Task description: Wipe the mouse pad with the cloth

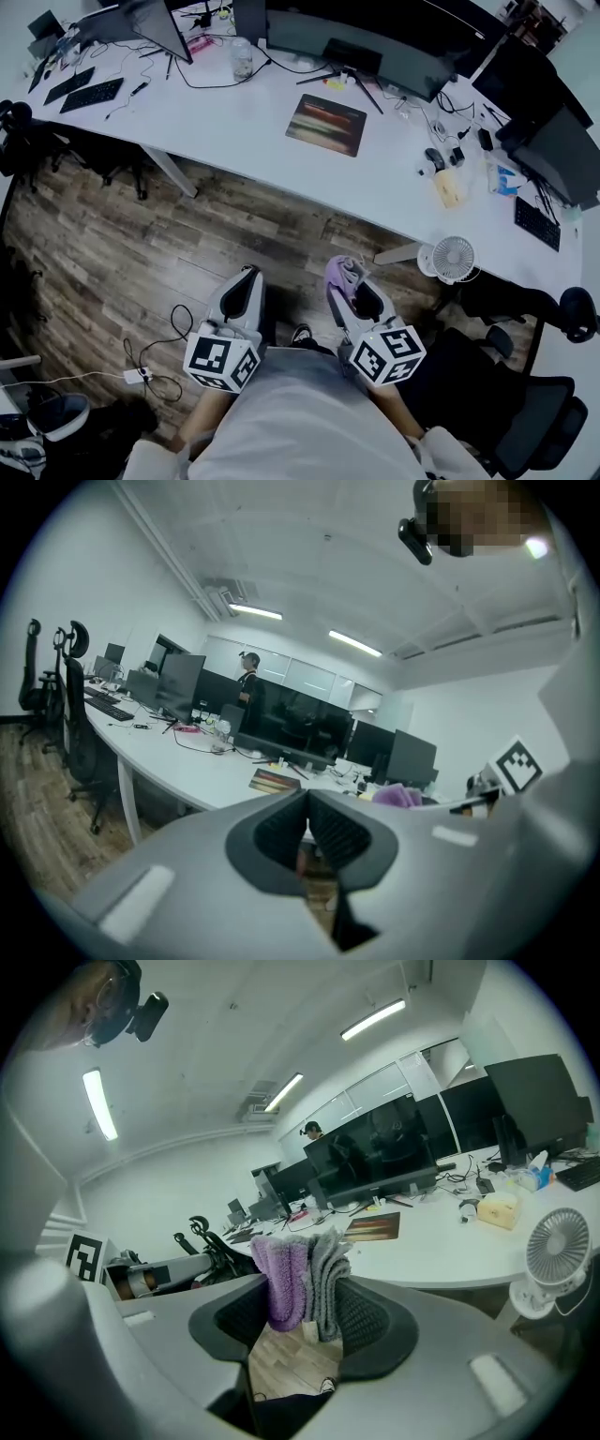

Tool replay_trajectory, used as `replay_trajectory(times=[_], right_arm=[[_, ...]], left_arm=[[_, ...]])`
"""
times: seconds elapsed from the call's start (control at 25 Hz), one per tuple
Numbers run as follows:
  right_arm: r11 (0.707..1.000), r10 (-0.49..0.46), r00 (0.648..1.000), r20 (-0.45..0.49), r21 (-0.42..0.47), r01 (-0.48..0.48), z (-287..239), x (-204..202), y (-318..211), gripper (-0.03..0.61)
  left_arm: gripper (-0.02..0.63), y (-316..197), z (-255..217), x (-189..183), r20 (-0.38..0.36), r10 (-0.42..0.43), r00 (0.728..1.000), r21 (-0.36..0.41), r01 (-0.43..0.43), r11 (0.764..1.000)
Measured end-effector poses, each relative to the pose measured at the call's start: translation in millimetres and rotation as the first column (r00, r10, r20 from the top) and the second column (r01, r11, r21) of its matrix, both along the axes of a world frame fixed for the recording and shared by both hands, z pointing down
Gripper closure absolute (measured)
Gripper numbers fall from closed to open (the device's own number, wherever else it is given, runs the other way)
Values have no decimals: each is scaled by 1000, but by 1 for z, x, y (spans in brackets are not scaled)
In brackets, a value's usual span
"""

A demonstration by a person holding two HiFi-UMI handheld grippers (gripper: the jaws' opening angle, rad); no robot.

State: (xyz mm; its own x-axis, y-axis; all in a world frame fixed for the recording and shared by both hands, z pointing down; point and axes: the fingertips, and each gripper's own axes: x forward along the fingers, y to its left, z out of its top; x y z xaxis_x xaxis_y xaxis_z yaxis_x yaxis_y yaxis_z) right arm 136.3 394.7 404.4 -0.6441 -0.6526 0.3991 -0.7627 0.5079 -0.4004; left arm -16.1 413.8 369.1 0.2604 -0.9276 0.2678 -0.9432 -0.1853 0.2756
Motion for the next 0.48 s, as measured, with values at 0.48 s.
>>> replay_trajectory(times=[0.48], right_arm=[[992, 110, 992, -64, -49, -113, -9, -67, -90, 391]], left_arm=[[614, -104, -16, -68, -16, 115, 993, -7, -115, 993]])
